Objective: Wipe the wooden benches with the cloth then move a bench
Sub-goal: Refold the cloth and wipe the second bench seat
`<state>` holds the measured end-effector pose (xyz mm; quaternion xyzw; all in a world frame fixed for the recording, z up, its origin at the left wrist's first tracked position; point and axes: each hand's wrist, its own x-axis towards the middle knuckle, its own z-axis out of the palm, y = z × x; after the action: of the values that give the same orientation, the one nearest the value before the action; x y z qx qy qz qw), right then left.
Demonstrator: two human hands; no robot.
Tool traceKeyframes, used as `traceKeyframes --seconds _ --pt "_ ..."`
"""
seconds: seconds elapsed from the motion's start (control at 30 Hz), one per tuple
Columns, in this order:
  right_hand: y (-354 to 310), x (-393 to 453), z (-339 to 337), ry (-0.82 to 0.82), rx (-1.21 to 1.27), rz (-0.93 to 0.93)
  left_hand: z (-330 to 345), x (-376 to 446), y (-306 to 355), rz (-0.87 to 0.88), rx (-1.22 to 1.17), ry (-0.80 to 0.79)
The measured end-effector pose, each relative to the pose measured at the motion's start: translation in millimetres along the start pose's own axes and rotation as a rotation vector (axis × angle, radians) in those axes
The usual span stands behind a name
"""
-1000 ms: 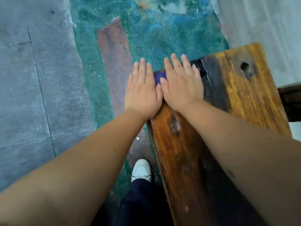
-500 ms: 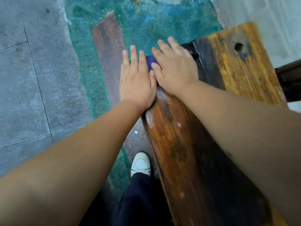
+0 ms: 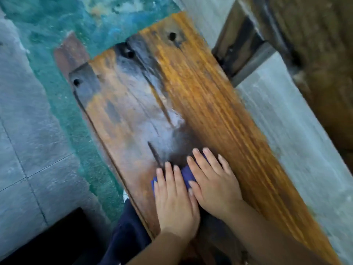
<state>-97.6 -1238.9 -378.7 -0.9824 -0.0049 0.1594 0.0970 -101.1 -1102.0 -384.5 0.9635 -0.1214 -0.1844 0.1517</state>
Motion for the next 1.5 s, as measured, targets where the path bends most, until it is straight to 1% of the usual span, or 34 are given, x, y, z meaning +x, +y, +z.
traceKeyframes --seconds 0.13,0.27,0.33,0.4,0.5,0.53,0.6,0.7,0.87,1.0,1.07,1.17,1.27,1.4,1.5 --pt "55 -96 16 -0.075 -0.006 0.107 40 -61 66 0.11 0.019 -0.092" --pt "92 -167 21 -0.179 0.031 0.282 69 -98 115 0.217 0.045 -0.086" --pt "98 -182 24 -0.202 0.046 0.329 80 -104 120 0.3 0.105 -0.035" --pt "101 -181 29 -0.176 0.042 0.336 85 -101 115 0.396 0.164 -0.026" --pt "103 -162 30 -0.104 0.062 0.316 76 -85 101 0.498 0.182 -0.114" --pt "104 -151 28 -0.067 0.074 0.31 71 -74 98 0.52 0.179 -0.138" --pt "104 -121 24 -0.002 0.083 0.298 58 -42 93 0.509 0.155 -0.151" --pt "108 -45 4 0.068 0.067 0.252 34 23 86 0.406 0.092 -0.096" --pt "101 113 -49 0.083 -0.05 0.092 -22 157 52 0.345 0.084 0.001" --pt "83 230 -89 0.085 -0.136 -0.05 -73 258 17 0.289 0.124 0.04" --pt "74 285 -104 0.07 -0.128 -0.087 -96 302 0 0.271 0.128 0.063" --pt "63 354 -123 0.082 -0.105 -0.092 -124 361 -21 0.242 0.149 0.104" --pt "56 389 -132 0.101 -0.071 -0.079 -142 396 -34 0.257 0.157 0.079" --pt "59 390 -131 0.123 -0.044 -0.097 -148 398 -35 0.294 0.136 0.037" --pt "62 399 -131 0.148 -0.025 -0.107 -150 405 -36 0.267 0.108 0.034"
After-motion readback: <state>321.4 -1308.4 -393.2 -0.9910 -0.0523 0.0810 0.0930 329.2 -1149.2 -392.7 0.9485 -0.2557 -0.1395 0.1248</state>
